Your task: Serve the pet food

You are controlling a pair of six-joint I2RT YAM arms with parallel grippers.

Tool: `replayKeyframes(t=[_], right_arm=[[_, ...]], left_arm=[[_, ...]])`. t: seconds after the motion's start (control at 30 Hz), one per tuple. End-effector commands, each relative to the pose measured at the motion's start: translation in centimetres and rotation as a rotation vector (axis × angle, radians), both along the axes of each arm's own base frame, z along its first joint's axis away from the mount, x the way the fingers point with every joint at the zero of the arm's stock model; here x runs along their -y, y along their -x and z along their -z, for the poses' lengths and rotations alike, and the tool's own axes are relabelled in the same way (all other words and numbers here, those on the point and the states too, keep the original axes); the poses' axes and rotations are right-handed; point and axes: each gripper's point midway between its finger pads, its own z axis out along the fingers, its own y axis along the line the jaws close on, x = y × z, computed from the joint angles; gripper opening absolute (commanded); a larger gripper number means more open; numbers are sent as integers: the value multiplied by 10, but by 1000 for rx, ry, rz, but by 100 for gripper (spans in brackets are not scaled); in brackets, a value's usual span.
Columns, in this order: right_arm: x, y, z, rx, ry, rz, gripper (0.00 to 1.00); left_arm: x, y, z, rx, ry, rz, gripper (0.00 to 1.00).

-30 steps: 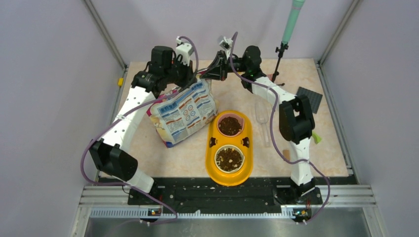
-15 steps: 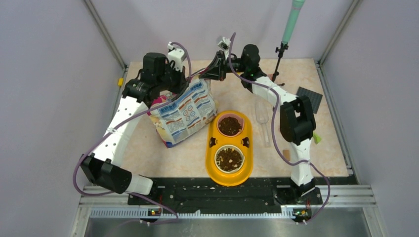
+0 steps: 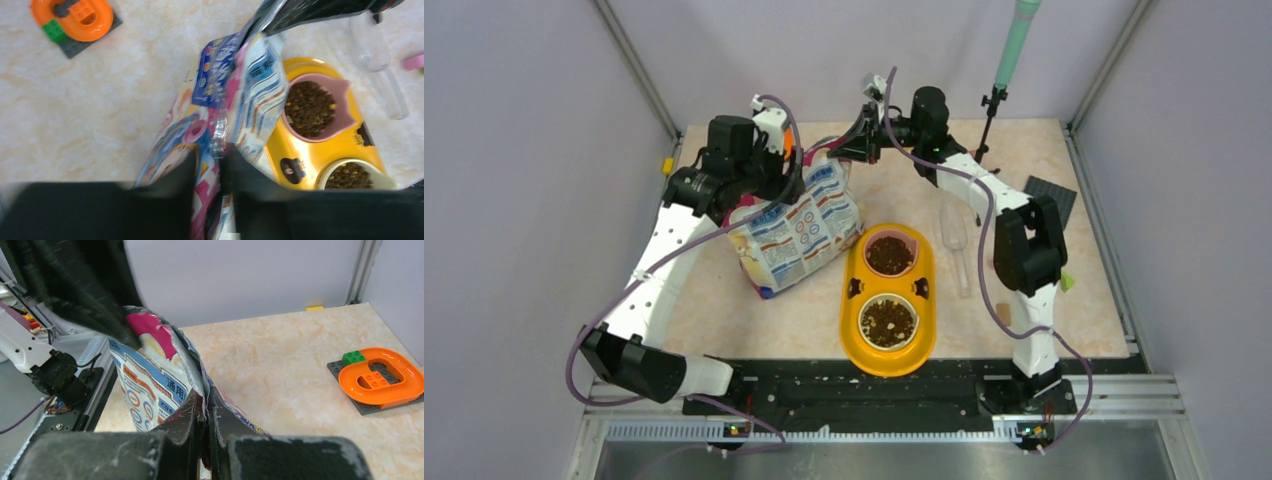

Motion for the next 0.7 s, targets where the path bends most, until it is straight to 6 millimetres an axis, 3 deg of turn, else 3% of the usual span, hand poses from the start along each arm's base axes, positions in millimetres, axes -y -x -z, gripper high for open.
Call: replayKeyframes(t=[0.0, 0.1, 0.13, 0.17, 0.2, 0.23, 0.37, 0.43, 0.47, 0.57, 0.6, 0.63, 0.67], right_arm=[[9, -1, -32, 72, -13, 49, 0], [11, -4, -26, 75, 19, 69, 0], [11, -5, -25, 82, 27, 75, 0], [12, -5, -24, 84, 34, 81, 0], [13, -6, -24, 85, 38, 88, 0], [13, -6, -24, 86, 39, 90, 0], [14, -5, -24, 82, 40, 91, 0], [14, -4, -25, 82, 40, 92, 0], [15, -4, -25, 81, 40, 92, 0], [16, -2, -25, 84, 41, 97, 0], [16, -1, -26, 85, 41, 97, 0], [17, -1, -25, 84, 43, 97, 0], [17, -1, -24, 82, 44, 99, 0]], left_arm=[[-24, 13, -14, -4, -30, -108, 94], [-30, 21, -16, -4, -45, -122, 96], [-31, 24, -16, -2, -48, -120, 91], [-33, 27, -18, 7, -52, -115, 66], [-40, 26, -18, 16, -74, -149, 14], [-46, 26, -20, 23, -78, -187, 0], [-49, 34, -29, 46, -60, -189, 0], [-51, 40, -30, 32, -67, -189, 65], [-53, 43, -29, 27, -72, -192, 89], [-62, 51, -25, 10, -102, -217, 94], [-64, 54, -24, 10, -109, -222, 90], [-67, 56, -23, 12, -114, -228, 65], [-70, 57, -23, 21, -119, -240, 13]])
